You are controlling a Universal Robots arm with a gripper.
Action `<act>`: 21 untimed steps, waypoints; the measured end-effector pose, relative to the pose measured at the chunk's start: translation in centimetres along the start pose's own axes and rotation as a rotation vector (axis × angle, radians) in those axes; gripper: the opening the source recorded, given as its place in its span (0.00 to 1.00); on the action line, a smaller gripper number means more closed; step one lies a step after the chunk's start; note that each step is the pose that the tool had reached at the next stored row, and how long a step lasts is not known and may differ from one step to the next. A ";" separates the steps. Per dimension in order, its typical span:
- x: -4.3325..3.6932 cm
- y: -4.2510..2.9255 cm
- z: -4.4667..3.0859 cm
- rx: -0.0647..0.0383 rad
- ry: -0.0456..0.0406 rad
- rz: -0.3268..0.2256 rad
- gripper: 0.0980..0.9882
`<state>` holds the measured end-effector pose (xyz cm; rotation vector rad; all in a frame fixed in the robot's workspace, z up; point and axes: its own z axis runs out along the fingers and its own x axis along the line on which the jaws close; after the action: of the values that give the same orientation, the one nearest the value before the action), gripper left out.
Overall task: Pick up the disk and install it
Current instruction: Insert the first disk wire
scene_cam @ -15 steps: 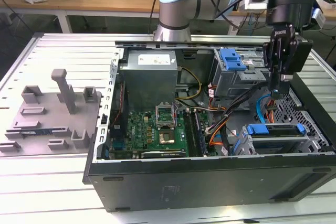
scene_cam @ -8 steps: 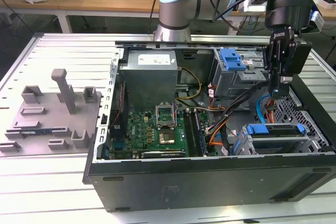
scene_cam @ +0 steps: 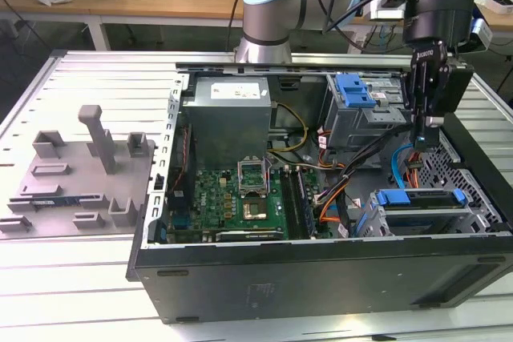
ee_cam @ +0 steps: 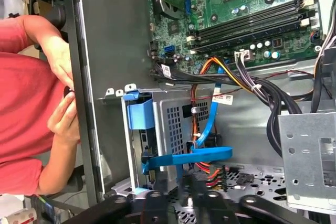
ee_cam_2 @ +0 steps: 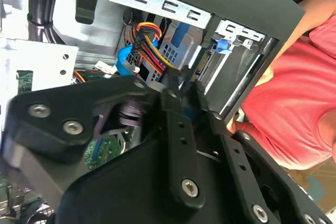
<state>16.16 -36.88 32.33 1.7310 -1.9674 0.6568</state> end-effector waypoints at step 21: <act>-1.40 0.08 -0.29 0.010 0.0483 -0.005 0.09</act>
<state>16.25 -35.60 31.71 1.7094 -1.9299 0.7018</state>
